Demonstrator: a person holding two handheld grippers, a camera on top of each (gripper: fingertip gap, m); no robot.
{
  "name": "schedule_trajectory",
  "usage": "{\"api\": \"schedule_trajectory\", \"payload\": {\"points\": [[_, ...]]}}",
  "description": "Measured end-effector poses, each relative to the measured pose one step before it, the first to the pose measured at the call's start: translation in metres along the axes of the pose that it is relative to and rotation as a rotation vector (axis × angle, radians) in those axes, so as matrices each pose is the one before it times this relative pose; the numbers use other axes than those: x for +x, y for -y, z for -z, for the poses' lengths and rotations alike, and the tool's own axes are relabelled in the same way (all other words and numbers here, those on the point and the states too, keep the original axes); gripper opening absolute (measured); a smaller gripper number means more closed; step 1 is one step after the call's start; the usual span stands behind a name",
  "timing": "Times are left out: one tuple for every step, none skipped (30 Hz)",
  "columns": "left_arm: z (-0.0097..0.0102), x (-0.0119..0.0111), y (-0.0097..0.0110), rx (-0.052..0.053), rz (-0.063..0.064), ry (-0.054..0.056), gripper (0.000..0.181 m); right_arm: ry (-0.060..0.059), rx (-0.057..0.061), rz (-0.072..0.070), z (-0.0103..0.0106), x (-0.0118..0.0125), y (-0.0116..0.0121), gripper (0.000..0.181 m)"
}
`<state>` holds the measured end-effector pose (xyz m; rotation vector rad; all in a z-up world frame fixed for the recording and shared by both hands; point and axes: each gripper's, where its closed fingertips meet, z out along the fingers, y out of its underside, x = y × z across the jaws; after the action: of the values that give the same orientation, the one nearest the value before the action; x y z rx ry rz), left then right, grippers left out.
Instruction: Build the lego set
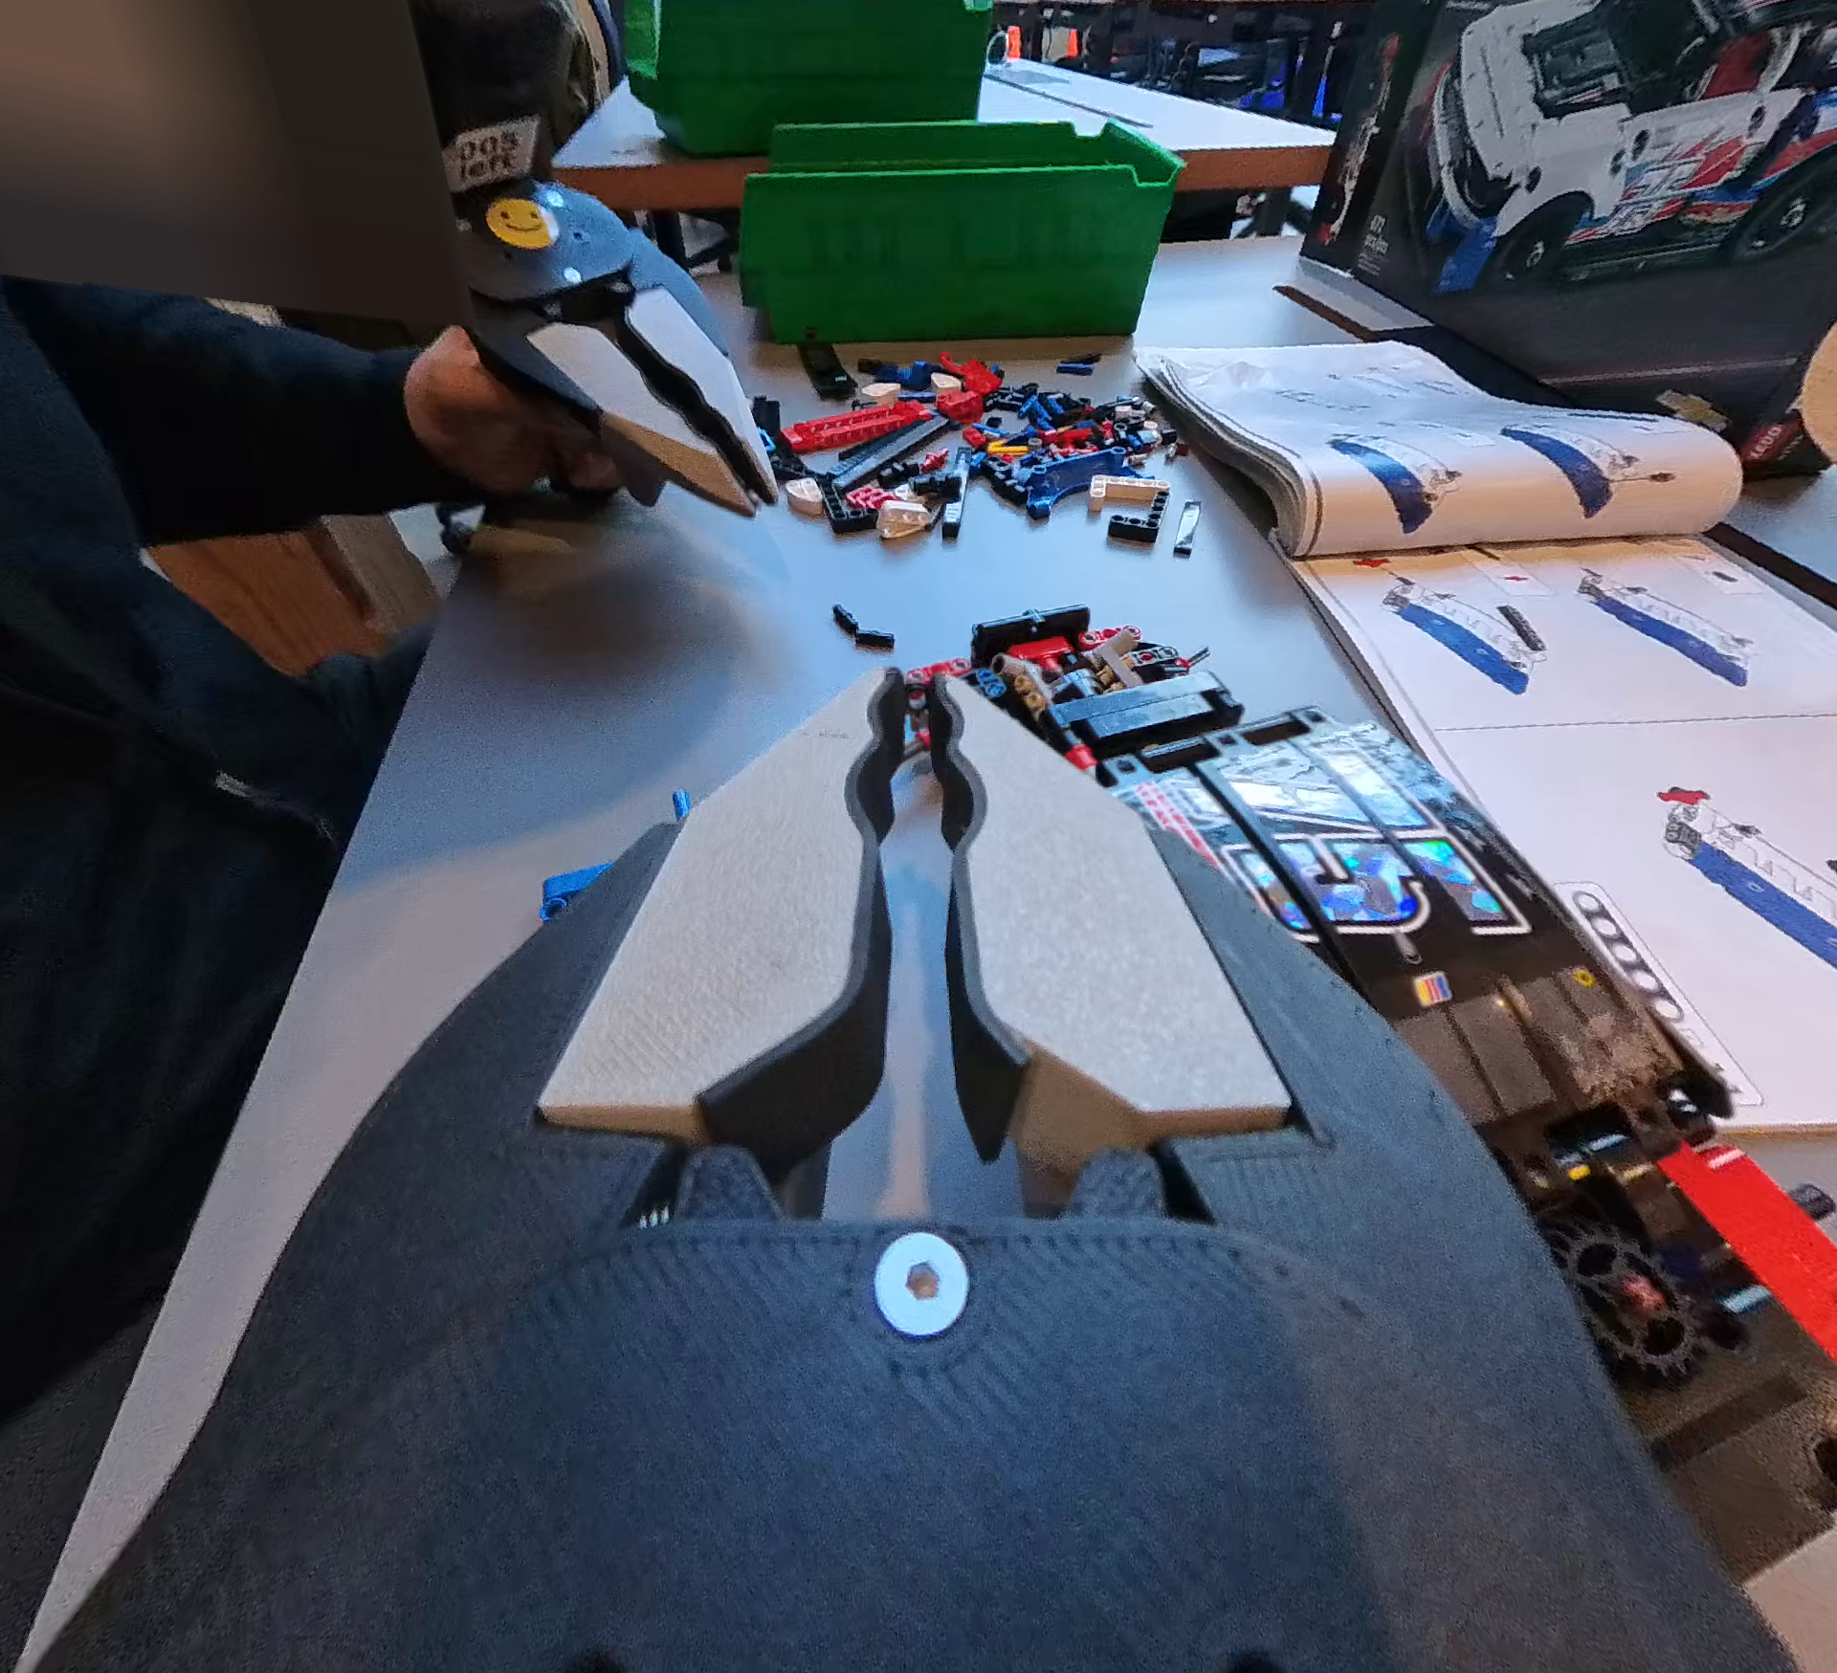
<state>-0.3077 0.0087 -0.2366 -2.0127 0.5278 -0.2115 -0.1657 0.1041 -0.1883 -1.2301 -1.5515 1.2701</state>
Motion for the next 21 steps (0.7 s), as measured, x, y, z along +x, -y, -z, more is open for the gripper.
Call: {"api": "schedule_trajectory", "payload": {"points": [[0.0019, 0.00062, -0.00149, -0.0056, 0.0035, -0.0023, 0.003, 0.0012, -0.0116, 0.0077, -0.00161, -0.001, -0.00204, 0.002], [0.00018, 0.00383, -0.00069, -0.0063, 0.0103, -0.022, 0.003, 0.0062, -0.008, 0.0044, -0.00157, -0.00159, -0.00146, 0.002], [-0.00104, 0.00563, 0.00015, -0.0067, 0.0102, -0.0294, 0.003, 0.0129, -0.0037, 0.0013, -0.00166, -0.00247, -0.00069, 0.002], [-0.00204, 0.00586, 0.00104, -0.0047, 0.003, -0.026, 0.005, 0.0173, 0.0012, 0.0006, -0.00166, -0.00339, 0.00043, 0.002], [-0.00287, 0.00584, 0.00091, -0.0083, -0.0076, -0.0212, 0.005, 0.0178, 0.0051, 0.0026, -0.00181, -0.00383, 0.00136, 0.002], [-0.00332, 0.00495, 0.00117, -0.0086, -0.0168, -0.012, 0.005, 0.0154, 0.0063, 0.006, -0.00214, -0.00409, 0.00176, 0.002], [-0.00364, 0.00434, 0.0011, -0.0076, -0.0237, -0.0076, 0.005, 0.0115, 0.0037, 0.0092, -0.00244, -0.00399, 0.00149, 0.002], [-0.00403, 0.00343, -0.00057, -0.0144, -0.0246, -0.0031, 0.004, 0.007, -0.001, 0.0125, -0.00273, -0.00344, 0.00078, 0.002], [-0.00407, 0.0022, -0.00236, -0.0165, -0.0219, 0.0022, 0.004, 0.0021, -0.0063, 0.015, -0.0028, -0.00282, 0.00008, 0.002], [-0.00358, 0.00204, -0.00387, -0.0172, -0.0199, -0.0029, 0.003, -0.002, -0.0091, 0.0144, -0.00256, -0.00189, -0.00066, 0.002], [-0.00213, 0.00119, -0.0037, -0.0231, -0.0107, -0.0015, 0.003, -0.0031, -0.0078, 0.0111, -0.00206, -0.00127, -0.00088, 0.002], [-0.00054, 0.00116, -0.00103, -0.0083, -0.0121, -0.0032, 0.004, -0.002, -0.0074, 0.0068, -0.00147, -0.00104, -0.00117, 0.002], [0.00035, 0.00028, 0.00025, 0.0039, -0.0098, 0.002, 0.004, -0.0018, -0.0071, 0.0029, -0.00081, -0.00045, -0.00143, 0.002], [0.00037, 0.00004, -0.00003, 0.0022, -0.0042, 0.0, 0.004, -0.0019, -0.0033, -0.0002, -0.00017, 0.00009, -0.00096, 0.002], [-0.0004, 0.00046, -0.0006, -0.0038, 0.0008, -0.0062, 0.005, -0.0007, 0.0006, -0.0027, 0.00011, 0.0004, -0.0005, 0.002], [-0.00117, 0.00072, -0.00127, -0.0103, 0.0036, -0.0098, 0.008, 0.0008, 0.0027, -0.0048, 0.0002, 0.00063, -0.0001, 0.002], [-0.00171, 0.00056, -0.00188, -0.0154, 0.0034, -0.0083, 0.01, 0.002, 0.004, -0.0066, 0.00007, 0.00078, 0.00018, 0.002], [-0.00186, 0.00091, -0.00189, -0.0168, 0.0001, -0.0088, 0.012, 0.0031, 0.0042, -0.0076, -0.0003, 0.0007, 0.0003, 0.002], [-0.00182, 0.00113, -0.00143, -0.0137, -0.0041, -0.0089, 0.012, 0.0032, 0.0039, -0.0066, -0.00046, 0.0006, 0.00023, 0.002], [-0.00165, 0.00069, -0.00024, -0.0078, -0.0062, -0.0049, 0.012, 0.0031, 0.003, -0.0053, -0.00094, 0.00027, 0.00026, 0.002], [-0.00155, 0.00045, 0.0011, -0.0003, -0.0077, -0.0026, 0.012, 0.0042, 0.0004, -0.0046, -0.0014, -0.00014, -0.00004, 0.002]]}}
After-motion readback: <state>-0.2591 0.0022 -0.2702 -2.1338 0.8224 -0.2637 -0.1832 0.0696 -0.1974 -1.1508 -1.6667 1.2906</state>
